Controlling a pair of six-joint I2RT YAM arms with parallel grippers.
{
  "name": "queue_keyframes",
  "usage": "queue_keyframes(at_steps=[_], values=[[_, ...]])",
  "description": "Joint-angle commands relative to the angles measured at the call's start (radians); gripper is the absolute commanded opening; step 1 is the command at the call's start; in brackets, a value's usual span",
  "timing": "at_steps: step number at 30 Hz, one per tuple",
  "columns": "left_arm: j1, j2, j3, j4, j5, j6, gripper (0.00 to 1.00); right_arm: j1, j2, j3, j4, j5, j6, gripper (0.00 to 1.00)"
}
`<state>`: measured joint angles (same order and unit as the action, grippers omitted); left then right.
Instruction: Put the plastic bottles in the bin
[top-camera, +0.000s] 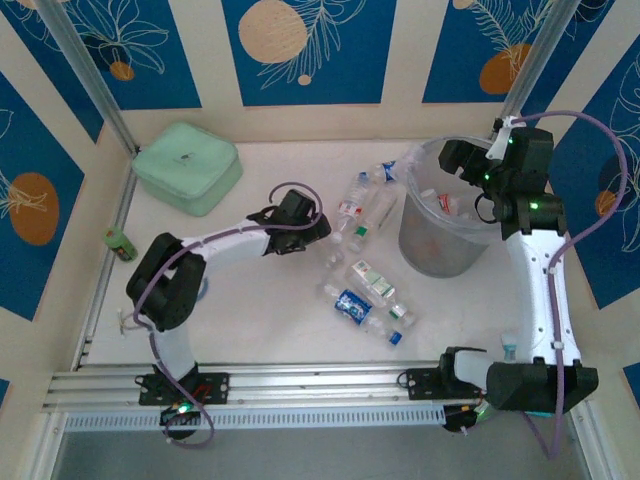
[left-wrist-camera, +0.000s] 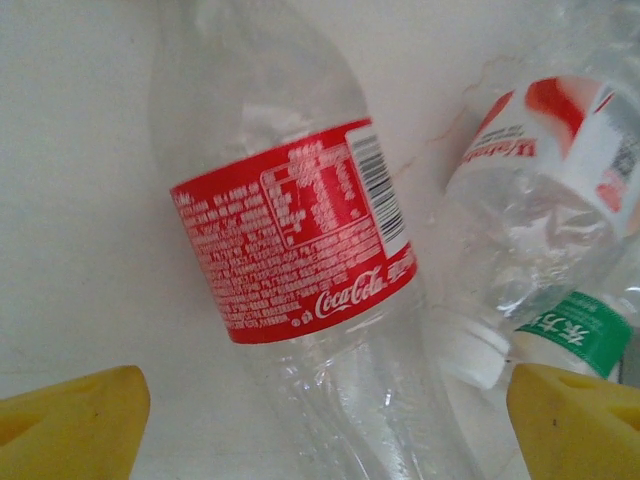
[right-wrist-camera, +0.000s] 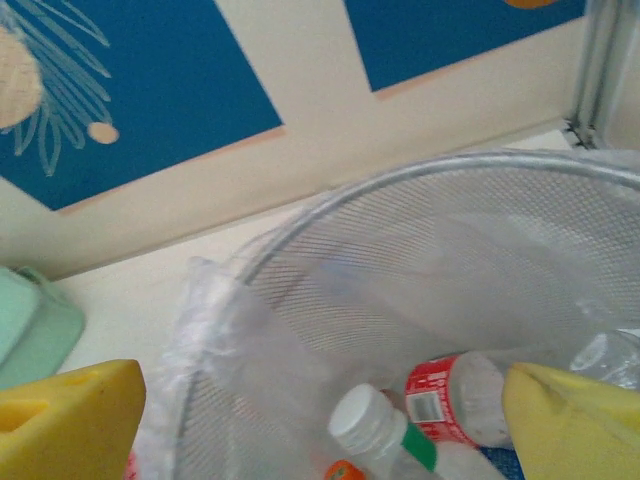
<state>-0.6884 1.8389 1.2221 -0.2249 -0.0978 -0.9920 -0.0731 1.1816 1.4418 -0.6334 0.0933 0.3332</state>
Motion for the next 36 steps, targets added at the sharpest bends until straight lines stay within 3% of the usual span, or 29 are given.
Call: queue_keyframes(at_steps=[1,9,18,25,31,34,36], values=[[-0.033,0.038,0.025,-0.022,-0.010,-0.080,0.86,0.040,-0.023,0.044,-0.052,-0.056,-0.001,0.92],[-0.059,0.082,0.012,0.009,-0.008,-0.151,0.67,0.084,-0.046,0.014,-0.044,-0.086,-0.026,0.91],[-0.047,0.030,0.069,-0.045,-0.089,-0.077,0.48,0.082,-0.056,-0.025,-0.037,-0.222,-0.026,0.89],[-0.014,-0.099,0.063,-0.095,-0.162,0.124,0.40,0.102,-0.058,-0.004,-0.044,-0.256,-0.009,0.88],[-0.013,-0.346,-0.125,0.078,-0.141,0.386,0.16,0.213,0.015,0.072,-0.046,-0.404,0.003,0.82],[-0.013,-0.488,-0.243,0.175,-0.082,0.507,0.01,0.315,0.082,0.135,-0.075,-0.366,-0.012,0.81],[-0.013,-0.576,-0.310,0.208,-0.056,0.552,0.00,0.380,0.126,0.168,-0.083,-0.331,-0.012,0.81]])
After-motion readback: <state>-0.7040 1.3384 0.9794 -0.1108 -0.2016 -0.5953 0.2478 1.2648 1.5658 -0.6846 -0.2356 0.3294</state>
